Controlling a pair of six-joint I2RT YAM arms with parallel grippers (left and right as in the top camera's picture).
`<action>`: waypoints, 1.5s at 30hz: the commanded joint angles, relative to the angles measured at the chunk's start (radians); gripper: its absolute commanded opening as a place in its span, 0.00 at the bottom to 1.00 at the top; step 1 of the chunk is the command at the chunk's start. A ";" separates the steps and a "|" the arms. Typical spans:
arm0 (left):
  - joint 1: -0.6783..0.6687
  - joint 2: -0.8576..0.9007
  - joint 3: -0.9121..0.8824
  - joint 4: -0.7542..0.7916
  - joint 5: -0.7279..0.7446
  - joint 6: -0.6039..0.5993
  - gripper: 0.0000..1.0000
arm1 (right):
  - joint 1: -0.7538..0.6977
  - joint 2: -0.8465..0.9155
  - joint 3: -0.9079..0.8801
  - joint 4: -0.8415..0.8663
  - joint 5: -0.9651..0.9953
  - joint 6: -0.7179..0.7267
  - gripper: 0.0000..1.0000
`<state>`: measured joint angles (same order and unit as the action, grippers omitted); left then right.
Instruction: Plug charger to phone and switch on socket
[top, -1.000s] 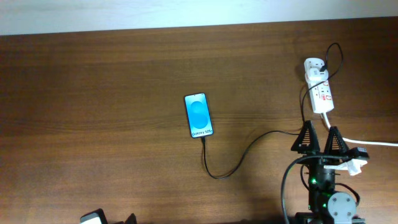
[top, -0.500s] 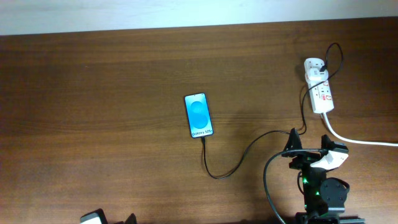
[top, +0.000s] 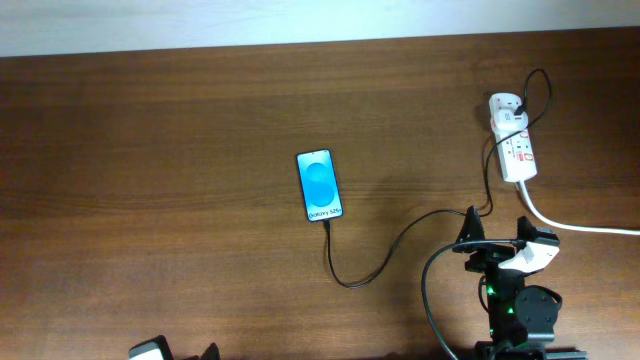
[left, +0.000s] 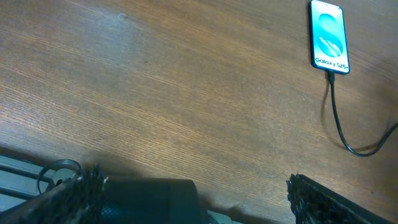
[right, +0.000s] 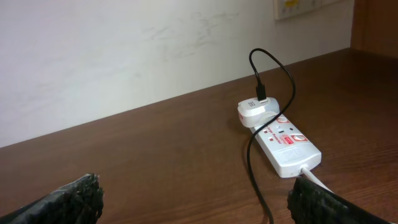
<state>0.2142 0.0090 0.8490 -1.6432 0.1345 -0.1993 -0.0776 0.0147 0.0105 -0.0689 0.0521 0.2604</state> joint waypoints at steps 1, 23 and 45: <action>-0.005 -0.002 -0.011 -0.035 0.015 -0.021 0.99 | 0.006 -0.006 -0.005 -0.010 0.002 -0.006 0.98; -0.268 -0.003 -0.115 0.538 0.106 -0.146 0.99 | 0.006 -0.006 -0.005 -0.010 0.002 -0.006 0.98; -0.290 -0.004 -0.841 1.664 -0.062 0.331 0.99 | 0.006 -0.006 -0.005 -0.010 0.002 -0.006 0.98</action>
<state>-0.0719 0.0109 0.0273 0.0143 0.0956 0.0723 -0.0776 0.0158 0.0105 -0.0692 0.0521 0.2581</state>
